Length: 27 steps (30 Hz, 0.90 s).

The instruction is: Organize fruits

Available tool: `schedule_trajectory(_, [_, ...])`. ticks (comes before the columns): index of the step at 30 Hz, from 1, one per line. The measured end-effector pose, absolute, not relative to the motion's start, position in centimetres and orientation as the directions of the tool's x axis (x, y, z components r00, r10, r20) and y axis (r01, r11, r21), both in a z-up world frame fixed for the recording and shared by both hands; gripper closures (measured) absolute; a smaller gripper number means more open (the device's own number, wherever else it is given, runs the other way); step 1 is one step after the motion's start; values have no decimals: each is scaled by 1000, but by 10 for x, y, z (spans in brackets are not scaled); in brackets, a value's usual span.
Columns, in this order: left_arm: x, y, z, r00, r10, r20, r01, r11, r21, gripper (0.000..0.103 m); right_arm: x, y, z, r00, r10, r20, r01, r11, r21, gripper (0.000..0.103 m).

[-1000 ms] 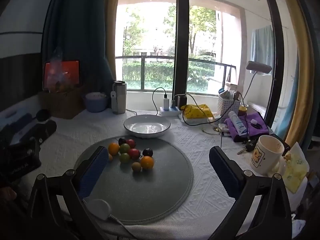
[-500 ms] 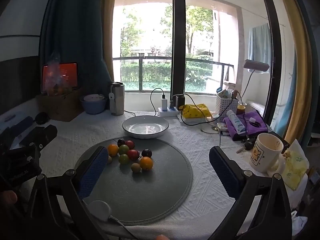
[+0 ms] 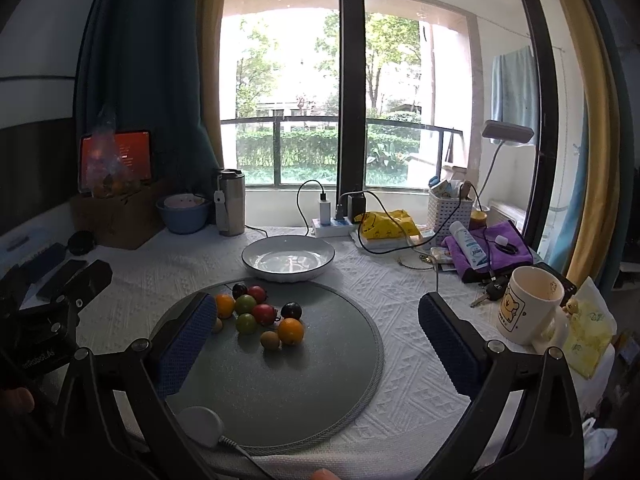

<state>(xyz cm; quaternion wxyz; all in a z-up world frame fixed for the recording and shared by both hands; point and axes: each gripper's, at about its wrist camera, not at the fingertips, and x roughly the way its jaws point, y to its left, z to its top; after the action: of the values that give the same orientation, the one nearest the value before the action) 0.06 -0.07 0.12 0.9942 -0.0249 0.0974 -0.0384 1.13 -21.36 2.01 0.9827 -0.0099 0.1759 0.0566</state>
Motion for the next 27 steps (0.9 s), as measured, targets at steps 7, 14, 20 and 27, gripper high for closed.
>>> schedule_trajectory(7, [-1, -2, 0, 975, -100, -197, 90, 994, -57, 1, 12, -211, 19, 930, 114, -349, -124, 992, -6, 0])
schedule_trajectory(14, [-1, -2, 0, 975, -104, -198, 93, 994, -62, 1, 9, -208, 20, 930, 123, -347, -136, 991, -13, 0])
schedule_trajectory(20, [-1, -2, 0, 975, -103, -198, 92, 994, -62, 1, 9, -205, 20, 928, 125, -351, -138, 990, -13, 0])
schedule_trajectory(27, [-1, -3, 1, 974, -105, -199, 94, 994, -61, 1, 9, -204, 20, 927, 126, -353, -140, 990, -12, 0])
